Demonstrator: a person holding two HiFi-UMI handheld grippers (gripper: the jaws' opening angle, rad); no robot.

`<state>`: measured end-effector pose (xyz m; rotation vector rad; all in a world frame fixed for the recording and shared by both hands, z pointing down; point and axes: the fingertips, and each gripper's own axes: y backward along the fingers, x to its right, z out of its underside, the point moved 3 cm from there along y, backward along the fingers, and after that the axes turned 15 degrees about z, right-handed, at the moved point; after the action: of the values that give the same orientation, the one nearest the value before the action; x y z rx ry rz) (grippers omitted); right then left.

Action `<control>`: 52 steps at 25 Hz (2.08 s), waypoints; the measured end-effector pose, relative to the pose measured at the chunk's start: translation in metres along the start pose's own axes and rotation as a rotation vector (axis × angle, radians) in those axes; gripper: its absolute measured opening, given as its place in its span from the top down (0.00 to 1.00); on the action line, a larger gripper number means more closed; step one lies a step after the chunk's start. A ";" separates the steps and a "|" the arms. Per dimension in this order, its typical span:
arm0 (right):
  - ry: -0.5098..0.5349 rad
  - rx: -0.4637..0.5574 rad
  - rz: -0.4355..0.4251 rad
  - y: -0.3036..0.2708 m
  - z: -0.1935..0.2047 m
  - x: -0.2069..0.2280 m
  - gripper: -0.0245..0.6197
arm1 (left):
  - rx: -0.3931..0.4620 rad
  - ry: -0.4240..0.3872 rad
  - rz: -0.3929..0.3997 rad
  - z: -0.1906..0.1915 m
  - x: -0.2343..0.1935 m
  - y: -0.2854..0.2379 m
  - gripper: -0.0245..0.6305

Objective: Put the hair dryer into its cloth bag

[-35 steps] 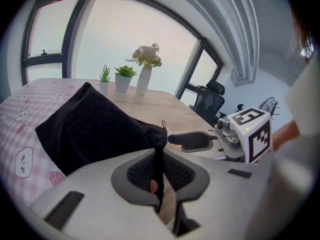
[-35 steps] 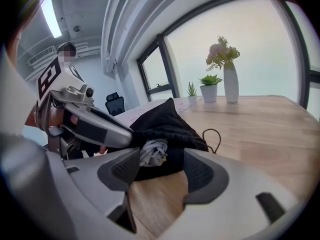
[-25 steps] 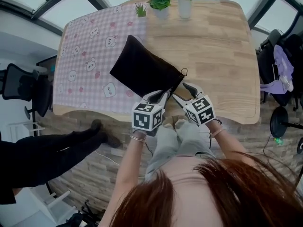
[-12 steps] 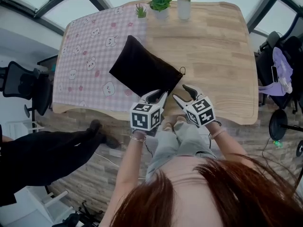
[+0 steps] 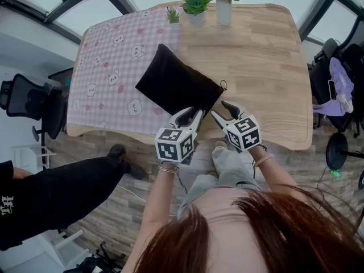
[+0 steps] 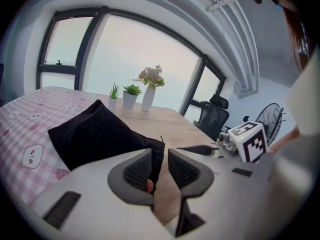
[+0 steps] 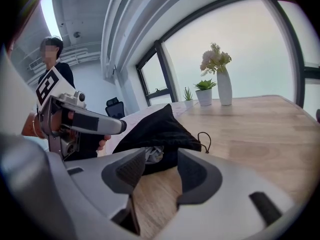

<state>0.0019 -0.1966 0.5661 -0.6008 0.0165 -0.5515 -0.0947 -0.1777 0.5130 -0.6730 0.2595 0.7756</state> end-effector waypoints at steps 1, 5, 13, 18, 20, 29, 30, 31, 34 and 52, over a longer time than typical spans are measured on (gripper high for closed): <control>-0.003 0.005 0.002 0.001 -0.001 -0.001 0.66 | 0.003 -0.009 -0.001 0.000 0.001 0.002 0.81; -0.009 0.028 0.020 0.007 -0.007 -0.002 0.69 | 0.019 -0.044 -0.012 -0.002 0.003 0.013 0.81; -0.017 0.081 0.081 0.031 -0.020 -0.008 0.79 | 0.067 -0.103 -0.038 -0.003 0.019 0.042 0.90; -0.013 0.098 0.111 0.045 -0.027 -0.015 0.85 | 0.085 -0.115 -0.038 0.000 0.029 0.057 0.92; -0.013 0.110 0.116 0.050 -0.030 -0.018 0.86 | 0.092 -0.128 -0.043 0.000 0.032 0.064 0.92; 0.027 0.192 0.184 0.080 -0.048 -0.033 0.96 | 0.158 -0.179 -0.072 -0.009 0.041 0.098 0.94; 0.036 0.207 0.188 0.084 -0.051 -0.035 0.96 | 0.164 -0.193 -0.073 -0.010 0.043 0.102 0.94; 0.043 0.221 0.192 0.089 -0.054 -0.037 0.96 | 0.170 -0.207 -0.073 -0.012 0.046 0.105 0.94; 0.055 0.255 0.209 0.102 -0.060 -0.042 0.96 | 0.192 -0.237 -0.072 -0.018 0.053 0.116 0.94; 0.028 0.401 0.238 0.178 -0.072 -0.069 0.96 | 0.293 -0.322 -0.072 -0.024 0.102 0.172 0.94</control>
<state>0.0166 -0.0789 0.4002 -0.1954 0.0037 -0.3183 -0.1463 -0.0469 0.3689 -0.2735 0.0523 0.7464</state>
